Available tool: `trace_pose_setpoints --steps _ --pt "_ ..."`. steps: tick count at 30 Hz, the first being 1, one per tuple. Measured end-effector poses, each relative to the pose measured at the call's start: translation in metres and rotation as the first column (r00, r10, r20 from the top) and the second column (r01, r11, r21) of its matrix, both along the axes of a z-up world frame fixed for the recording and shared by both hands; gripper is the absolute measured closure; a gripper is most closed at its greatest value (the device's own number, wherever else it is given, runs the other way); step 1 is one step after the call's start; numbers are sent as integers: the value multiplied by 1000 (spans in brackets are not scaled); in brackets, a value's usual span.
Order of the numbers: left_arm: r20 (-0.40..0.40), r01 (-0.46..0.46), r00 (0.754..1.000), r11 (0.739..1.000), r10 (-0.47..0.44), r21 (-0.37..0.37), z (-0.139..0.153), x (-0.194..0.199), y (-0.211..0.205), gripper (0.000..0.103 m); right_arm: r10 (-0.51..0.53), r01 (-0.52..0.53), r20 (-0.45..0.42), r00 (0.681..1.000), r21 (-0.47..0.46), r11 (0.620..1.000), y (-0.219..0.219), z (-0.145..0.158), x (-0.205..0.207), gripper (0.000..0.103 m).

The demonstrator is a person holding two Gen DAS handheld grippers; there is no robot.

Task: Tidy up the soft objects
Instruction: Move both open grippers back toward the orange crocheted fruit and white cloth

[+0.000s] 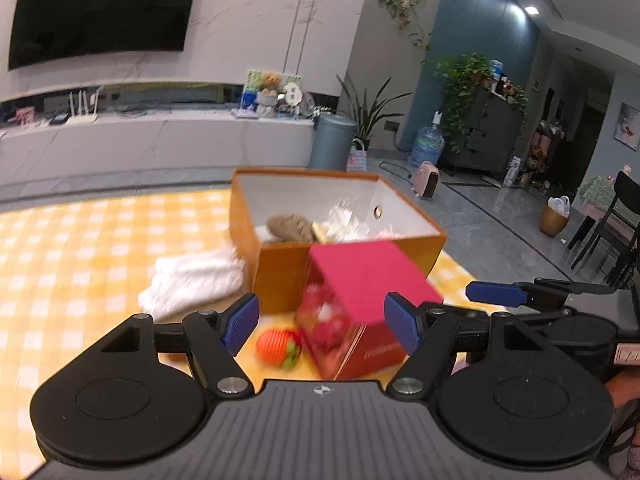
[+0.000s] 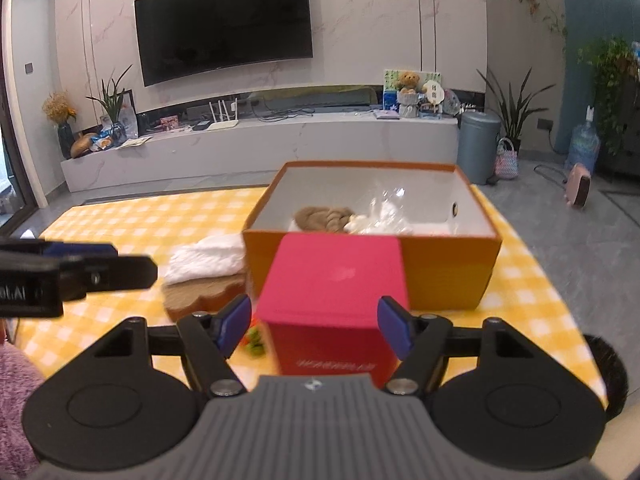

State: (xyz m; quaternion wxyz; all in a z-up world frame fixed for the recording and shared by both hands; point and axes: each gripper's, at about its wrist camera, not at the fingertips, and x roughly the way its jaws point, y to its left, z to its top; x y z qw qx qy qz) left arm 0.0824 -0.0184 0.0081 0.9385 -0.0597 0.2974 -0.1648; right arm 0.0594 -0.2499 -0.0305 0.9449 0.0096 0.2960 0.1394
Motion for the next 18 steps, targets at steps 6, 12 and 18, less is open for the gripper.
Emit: trace_pose_setpoints --steps 6,12,18 --pt "-50 -66 997 997 65 -32 -29 -18 29 19 21 -21 -47 999 1 1000 15 -26 -10 34" --pt "-109 -136 985 991 136 8 -41 -20 46 21 88 -90 -84 993 -24 996 42 -44 -16 34" --pt "-150 -163 975 987 162 4 -51 -21 67 21 168 -172 -52 984 -86 981 69 -48 -16 36"
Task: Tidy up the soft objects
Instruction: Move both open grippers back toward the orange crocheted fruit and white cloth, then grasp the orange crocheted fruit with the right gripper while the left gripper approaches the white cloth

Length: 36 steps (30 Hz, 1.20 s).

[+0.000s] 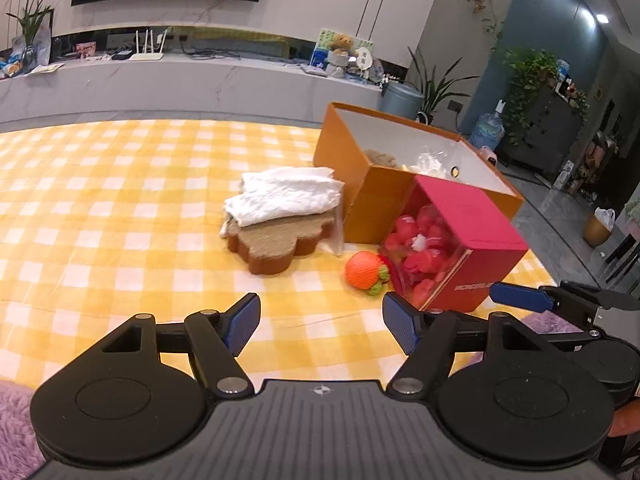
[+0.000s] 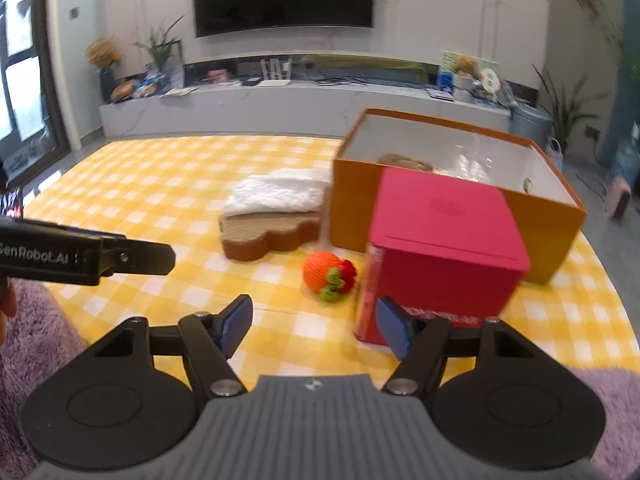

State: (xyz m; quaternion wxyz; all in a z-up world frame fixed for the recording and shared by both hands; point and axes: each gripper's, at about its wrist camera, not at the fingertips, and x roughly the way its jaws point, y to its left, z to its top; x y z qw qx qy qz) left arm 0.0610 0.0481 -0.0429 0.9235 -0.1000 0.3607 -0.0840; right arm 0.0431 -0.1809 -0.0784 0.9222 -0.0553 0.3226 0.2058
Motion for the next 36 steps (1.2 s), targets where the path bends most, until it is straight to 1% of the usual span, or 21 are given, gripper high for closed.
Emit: trace_pose_setpoints --steps 1,3,8,9,10,18,22,28,31,34,36 --pt "-11 2 1000 1000 -2 7 -2 0 2 21 11 -11 2 1000 -11 1000 4 -2 1 39" --pt "-26 12 1000 1000 -12 12 -5 1 4 23 32 -32 -1 999 -35 999 11 -5 7 42" --pt "-58 -8 998 999 10 33 -11 6 11 23 53 -49 31 998 -131 990 31 -14 15 46" --pt "-62 -10 998 999 12 36 -13 7 13 23 64 -58 35 997 -146 988 35 -15 17 49" --pt "-65 -9 998 999 11 36 -14 8 15 24 76 -69 41 996 -160 985 38 -16 19 52" --pt "-88 7 996 1000 -7 1 -24 20 21 24 168 -136 85 982 -300 944 63 -32 32 60" --pt "-102 16 995 1000 -16 0 -29 28 20 26 195 -128 132 972 -399 908 73 -39 40 61" --pt "-118 19 993 1000 -18 5 -32 41 21 26 266 -146 142 954 -552 821 89 -55 57 60" --pt "-126 11 992 1000 -10 6 -34 46 22 26 298 -158 144 944 -595 788 93 -59 64 61" --pt "-128 21 992 1000 -18 17 -33 52 21 26 354 -190 138 925 -638 746 100 -63 63 61" --pt "-124 30 992 999 -26 27 -32 55 20 26 371 -210 115 922 -655 726 103 -66 65 61"
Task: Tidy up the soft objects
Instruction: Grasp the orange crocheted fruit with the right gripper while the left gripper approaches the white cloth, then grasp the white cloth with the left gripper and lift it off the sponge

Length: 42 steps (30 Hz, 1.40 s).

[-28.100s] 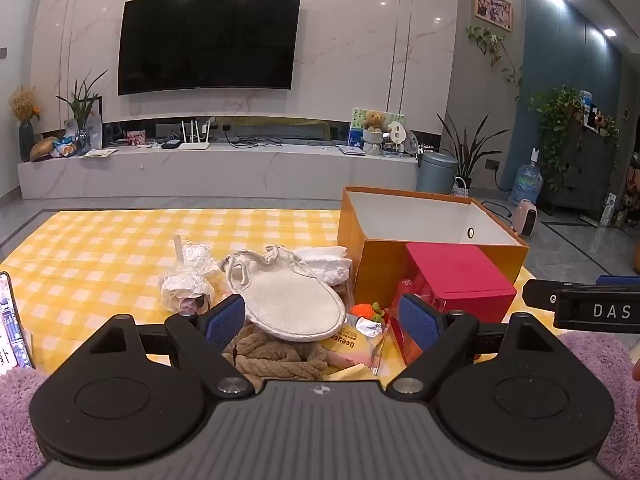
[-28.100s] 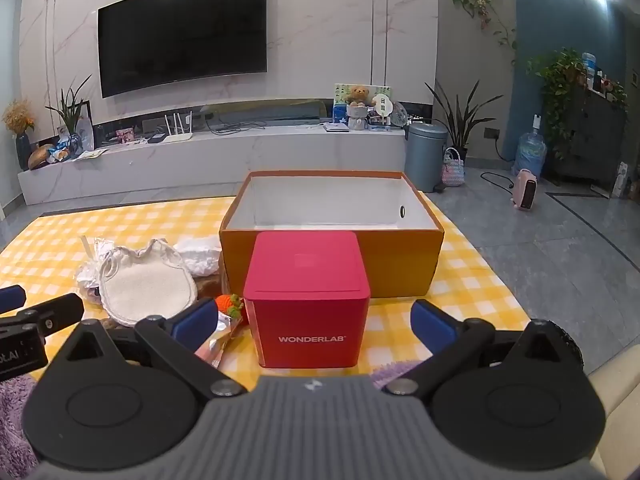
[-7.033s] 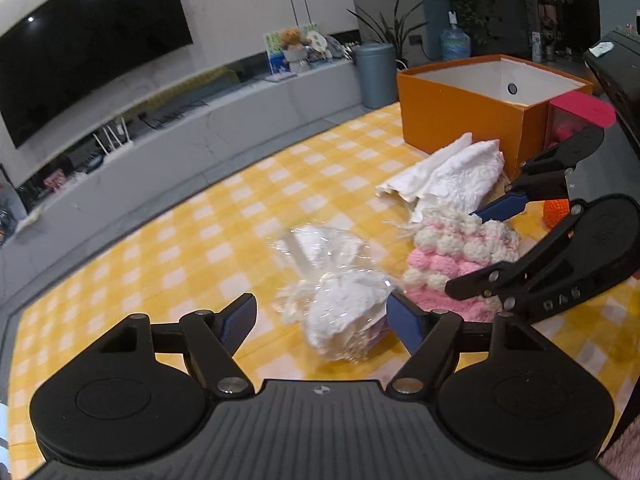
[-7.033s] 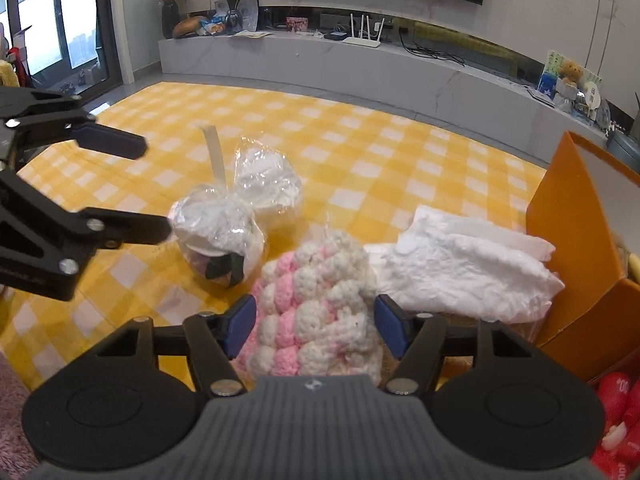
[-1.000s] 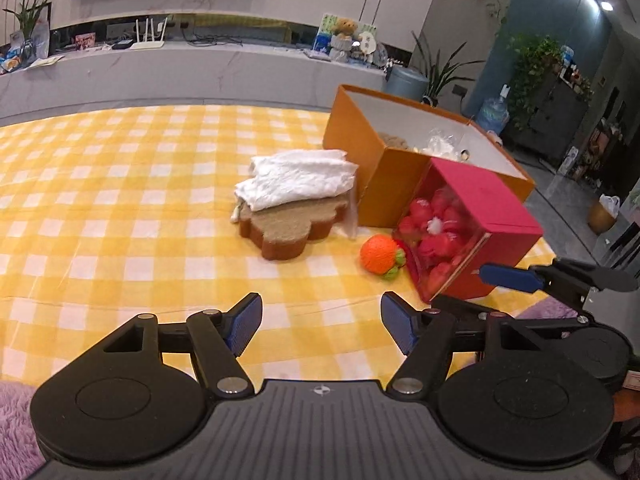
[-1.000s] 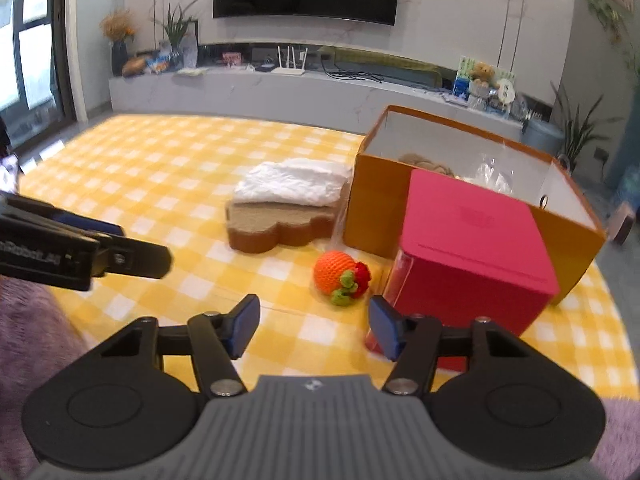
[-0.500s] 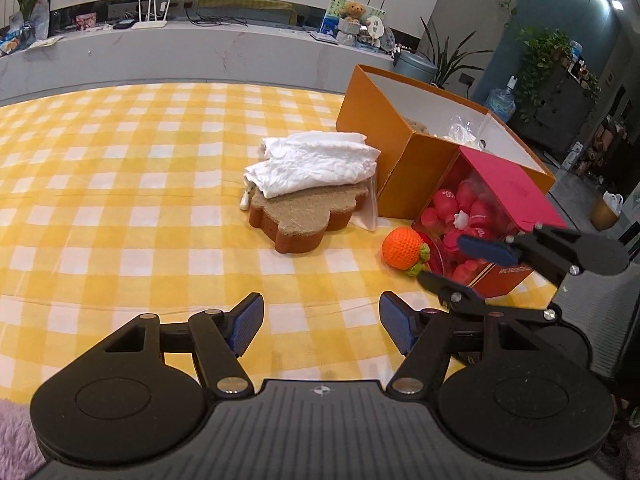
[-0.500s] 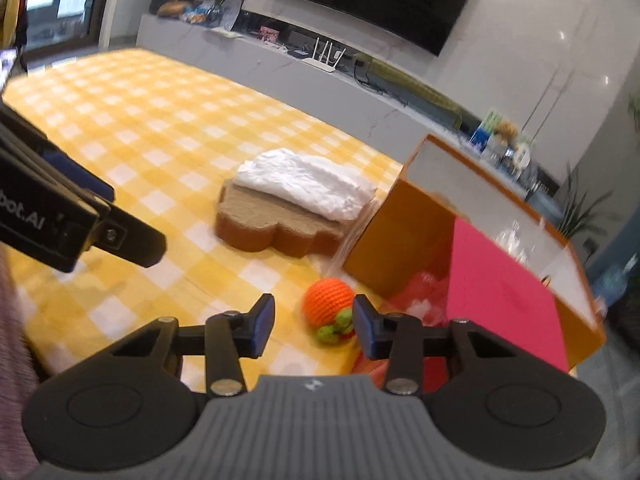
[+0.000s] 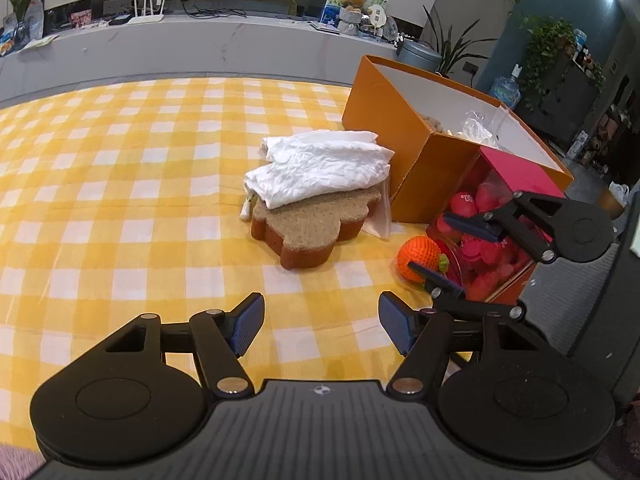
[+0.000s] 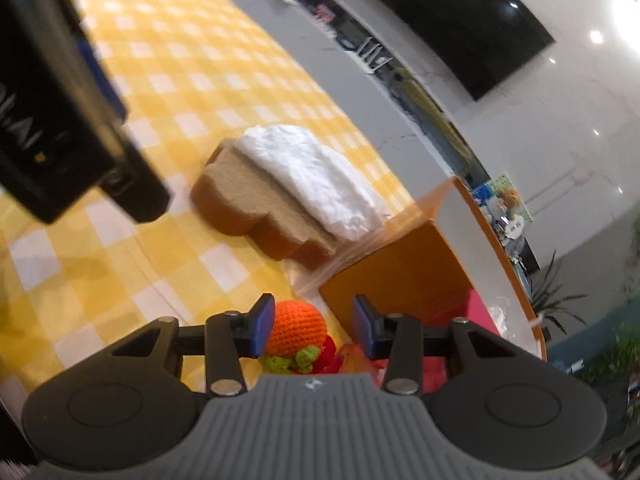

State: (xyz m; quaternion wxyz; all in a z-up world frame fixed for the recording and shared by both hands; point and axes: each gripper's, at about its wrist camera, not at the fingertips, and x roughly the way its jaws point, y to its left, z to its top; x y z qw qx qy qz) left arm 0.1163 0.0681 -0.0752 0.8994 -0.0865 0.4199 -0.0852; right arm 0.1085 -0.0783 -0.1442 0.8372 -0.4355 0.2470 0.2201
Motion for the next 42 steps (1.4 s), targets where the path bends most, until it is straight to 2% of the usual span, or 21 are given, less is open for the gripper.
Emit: trace_pose_setpoints --steps 4,9,12,16,21,25,29,31,35,37,42 --pt "8 17 1000 1000 -17 11 1 6 0 26 -30 29 -53 998 -15 999 0 -8 12 61" --pt "3 33 999 999 -33 39 -1 10 -3 29 -28 24 -89 996 -38 999 2 -18 16 63" --pt "3 36 999 999 -36 36 -2 11 -1 29 -25 23 -91 996 -22 999 2 -17 16 64" --pt "26 56 998 997 -57 53 3 13 -2 30 -28 32 -103 994 40 999 -2 -5 17 64" --pt "139 142 977 980 -161 136 22 23 -6 30 -32 55 -135 990 169 984 -7 20 25 64" --pt "189 189 953 952 -237 240 32 41 -10 30 -65 113 -186 980 258 960 -9 35 38 64" --pt "186 258 922 898 -339 356 33 57 -15 28 -130 232 -283 950 363 903 -13 44 52 64" --pt "185 284 910 883 -372 374 29 65 -13 25 -158 272 -301 940 387 881 -13 44 54 64" --pt "221 329 867 847 -446 418 18 77 -11 20 -192 341 -349 917 436 833 -13 37 59 64" --pt "216 358 846 820 -487 446 12 83 -11 19 -198 350 -356 913 436 829 -12 33 61 64" --pt "192 441 802 777 -566 450 -1 102 -9 19 -187 352 -372 909 446 823 -13 29 64 64"
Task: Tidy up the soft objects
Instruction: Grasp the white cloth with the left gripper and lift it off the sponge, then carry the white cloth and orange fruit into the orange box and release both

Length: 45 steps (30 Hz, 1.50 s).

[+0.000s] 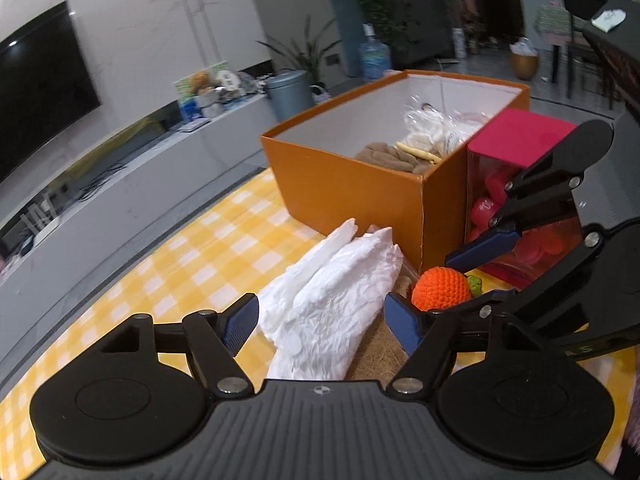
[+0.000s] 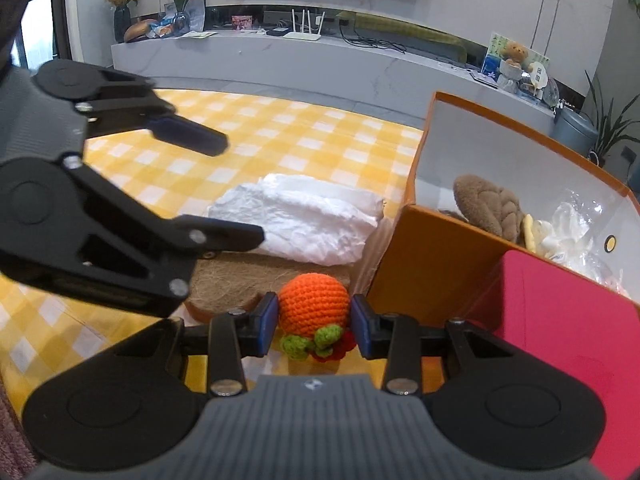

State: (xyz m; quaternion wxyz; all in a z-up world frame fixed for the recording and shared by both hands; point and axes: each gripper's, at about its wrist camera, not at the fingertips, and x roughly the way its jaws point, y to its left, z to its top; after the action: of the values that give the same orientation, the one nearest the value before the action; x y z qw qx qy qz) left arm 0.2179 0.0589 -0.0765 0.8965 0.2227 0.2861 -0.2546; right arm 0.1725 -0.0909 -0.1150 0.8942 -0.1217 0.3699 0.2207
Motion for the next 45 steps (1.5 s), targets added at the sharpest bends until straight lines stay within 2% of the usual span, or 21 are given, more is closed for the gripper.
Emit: trace_pose_setpoints --steps 5,8,10,12,13,15,18,20,24,31,33,38,45 --pt "-37 86 996 993 -84 79 -14 21 -7 14 3 -3 -1 1000 14 1000 0 -1 1 64" --pt "-81 66 995 994 -60 82 -25 36 -10 14 9 -9 7 1000 13 1000 0 -1 -2 64" --pt "-90 41 995 998 -36 55 -27 39 -10 22 14 -14 12 1000 14 1000 0 -1 -6 64" --pt "-114 -1 993 1000 2 14 -29 41 -9 41 22 -22 17 1000 19 1000 -1 -2 -7 64" --pt "-129 -22 991 1000 19 -15 -28 40 -7 46 26 -27 17 1000 20 999 -1 -3 -7 64" --pt "-135 -69 989 995 59 -66 -28 38 -6 68 31 -31 16 999 17 999 0 -5 -10 64" --pt "-125 -97 989 990 84 -105 -26 32 -6 86 26 -26 16 1000 13 1000 1 -5 -10 64" --pt "-115 -123 987 985 109 -123 -23 29 -5 90 20 -20 18 1000 7 1000 1 -4 -11 64" --pt "-74 -198 979 967 189 -159 -8 13 -1 93 2 -2 36 999 13 1000 -2 2 -16 64" --pt "10 -282 955 920 296 -273 35 -32 1 93 -9 5 103 995 38 999 -10 26 -28 64" --pt "10 -300 948 901 319 -312 48 -43 1 93 -12 5 128 992 51 999 -14 35 -32 64" --pt "0 -334 934 873 358 -354 72 -63 -3 93 -7 -8 180 984 87 996 -27 61 -48 64" --pt "-30 -344 929 835 368 -430 96 -79 -11 93 -9 -18 223 975 118 993 -60 94 -61 64"
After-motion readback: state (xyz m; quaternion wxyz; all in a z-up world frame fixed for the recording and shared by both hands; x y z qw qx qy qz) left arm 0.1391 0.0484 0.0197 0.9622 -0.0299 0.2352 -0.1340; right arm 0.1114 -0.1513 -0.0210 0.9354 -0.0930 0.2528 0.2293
